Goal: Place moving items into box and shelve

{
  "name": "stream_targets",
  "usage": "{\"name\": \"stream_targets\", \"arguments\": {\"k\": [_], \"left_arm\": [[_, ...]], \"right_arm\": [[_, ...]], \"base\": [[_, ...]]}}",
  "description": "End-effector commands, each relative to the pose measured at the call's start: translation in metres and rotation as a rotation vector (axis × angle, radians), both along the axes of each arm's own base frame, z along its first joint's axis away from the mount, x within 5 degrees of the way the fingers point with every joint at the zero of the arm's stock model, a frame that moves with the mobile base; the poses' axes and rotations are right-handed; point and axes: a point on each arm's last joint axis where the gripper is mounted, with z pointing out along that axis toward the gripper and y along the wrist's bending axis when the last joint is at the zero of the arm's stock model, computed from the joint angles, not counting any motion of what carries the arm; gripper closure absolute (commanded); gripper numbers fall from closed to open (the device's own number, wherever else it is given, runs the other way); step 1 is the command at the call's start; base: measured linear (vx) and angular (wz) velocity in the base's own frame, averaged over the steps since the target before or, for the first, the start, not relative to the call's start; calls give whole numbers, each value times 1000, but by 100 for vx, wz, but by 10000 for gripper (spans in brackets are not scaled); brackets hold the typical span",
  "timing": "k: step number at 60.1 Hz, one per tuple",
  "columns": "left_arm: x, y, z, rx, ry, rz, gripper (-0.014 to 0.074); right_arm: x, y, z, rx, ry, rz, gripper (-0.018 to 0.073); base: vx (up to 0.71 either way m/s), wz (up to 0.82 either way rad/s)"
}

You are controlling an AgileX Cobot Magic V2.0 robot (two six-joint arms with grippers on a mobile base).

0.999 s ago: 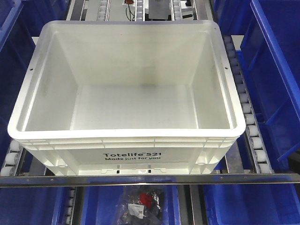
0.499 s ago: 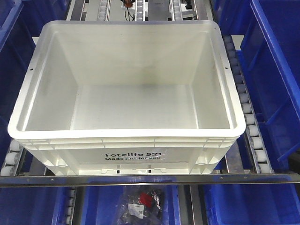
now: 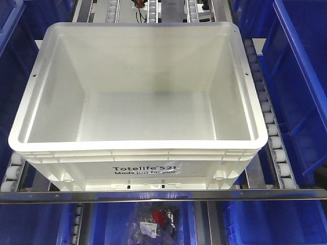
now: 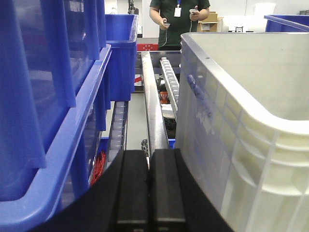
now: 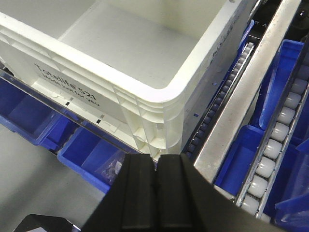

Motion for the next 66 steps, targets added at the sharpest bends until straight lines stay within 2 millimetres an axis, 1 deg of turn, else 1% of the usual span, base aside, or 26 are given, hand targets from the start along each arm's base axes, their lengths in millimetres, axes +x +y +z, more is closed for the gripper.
{"name": "stream_targets", "arguments": {"k": [1,8,13,16,23,35,43,50,55,66], "left_arm": [[0,0,-1,-10,-74,-3,619],[0,0,-1,-10,-74,-3,619],[0,0,-1,-10,-74,-3,619],[0,0,-1,-10,-74,-3,619],[0,0,-1,-10,-74,-3,619],[0,0,-1,-10,-74,-3,619],[0,0,-1,-10,-74,-3,619],[0,0,-1,-10,-74,-3,619],[0,0,-1,-9,-74,-3,619],[0,0,-1,-9,-74,-3,619]], "right_arm": [[3,2,12,33,-78,4,575],[0,0,13,43,-87,0,575],[0,-4,15,69,-134,-49,575],[2,-6,11,91,-187,-90,575],[5,-11,-13,138,-327,-178,575],[0,-20,-74,203,-534,-303,575],[-1,-24,-108,240,-615,-363,575],[-1,-25,-134,264,-650,-389,575],[-1,-25,-144,270,-659,-395,575],[-1,-25,-145,257,-646,-394,575]], "base": [[0,0],[0,0],[0,0],[0,0],[0,0],[0,0],[0,0],[0,0],[0,0],[0,0]]}}
